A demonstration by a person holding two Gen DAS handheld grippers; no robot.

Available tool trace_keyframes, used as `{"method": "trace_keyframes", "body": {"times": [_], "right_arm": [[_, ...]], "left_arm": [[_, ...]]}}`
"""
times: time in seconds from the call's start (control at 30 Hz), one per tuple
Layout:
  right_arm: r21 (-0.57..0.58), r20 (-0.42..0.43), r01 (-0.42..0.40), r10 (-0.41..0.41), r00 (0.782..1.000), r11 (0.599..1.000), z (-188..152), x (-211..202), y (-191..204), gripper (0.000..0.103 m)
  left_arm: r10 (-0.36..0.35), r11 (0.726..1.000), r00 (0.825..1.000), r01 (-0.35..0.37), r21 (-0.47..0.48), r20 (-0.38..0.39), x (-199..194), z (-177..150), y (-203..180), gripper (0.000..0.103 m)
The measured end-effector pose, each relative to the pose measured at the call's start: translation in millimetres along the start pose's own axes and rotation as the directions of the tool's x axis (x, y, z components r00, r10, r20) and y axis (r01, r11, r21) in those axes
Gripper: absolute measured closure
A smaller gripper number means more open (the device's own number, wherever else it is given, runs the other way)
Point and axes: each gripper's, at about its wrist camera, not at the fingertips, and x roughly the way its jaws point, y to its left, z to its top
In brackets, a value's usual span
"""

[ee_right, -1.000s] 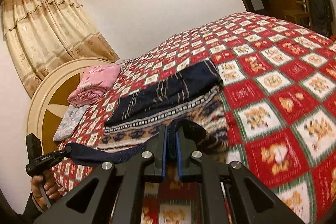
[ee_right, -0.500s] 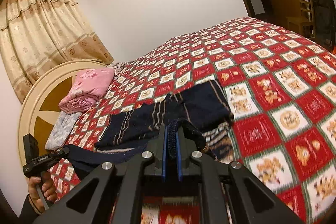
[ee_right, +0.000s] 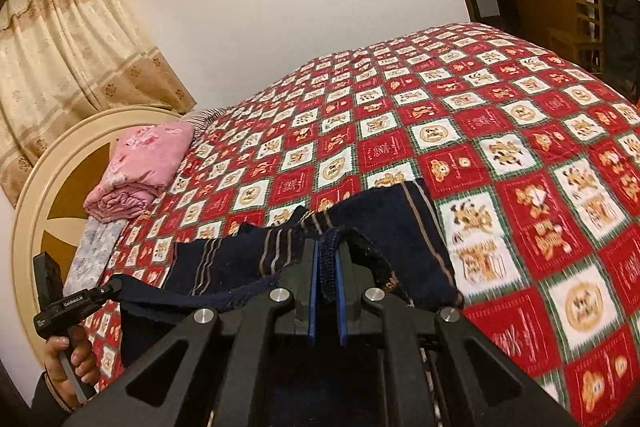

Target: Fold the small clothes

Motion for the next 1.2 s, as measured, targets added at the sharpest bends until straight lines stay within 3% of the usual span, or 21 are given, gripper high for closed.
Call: {"method": "trace_keyframes", "body": {"times": [0.57,0.77,0.8,0.83,0.9,1.07,1.2], "right_arm": [[0.036,-0.148,0.089,-0.083,0.986,0.995,32,132,-33,0.096],[0.076,-0.112,0.184,-0.175,0.978,0.98,41,149,-53,0.095],[0.07,-0.109,0.194,-0.186,0.977,0.979,41,148,-53,0.092],[0.067,-0.109,0.194,-0.186,0.976,0.979,41,146,-53,0.079],[0.067,-0.084,0.17,-0.164,0.983,0.983,36,135,-51,0.064],[-0.027,-0.095,0.098,-0.1,0.99,0.995,21,124,-21,0.064],[-0.16,-0.104,0.214,-0.232,0.967,0.964,18,142,-1,0.064]], "left_arm": [[0.054,0.997,0.993,-0.06,-0.056,-0.101,92,40,26,0.091],[0.104,0.989,0.992,-0.112,-0.098,-0.075,96,53,38,0.077],[0.117,0.988,0.991,-0.122,-0.092,-0.062,91,55,39,0.068],[0.123,0.988,0.991,-0.127,-0.089,-0.051,87,56,40,0.059],[0.123,0.99,0.992,-0.124,-0.065,-0.021,75,53,38,0.056],[0.174,0.98,0.984,-0.171,0.102,-0.024,71,29,10,0.055],[0.238,0.955,0.971,-0.229,0.186,-0.026,86,23,-11,0.055]]}}
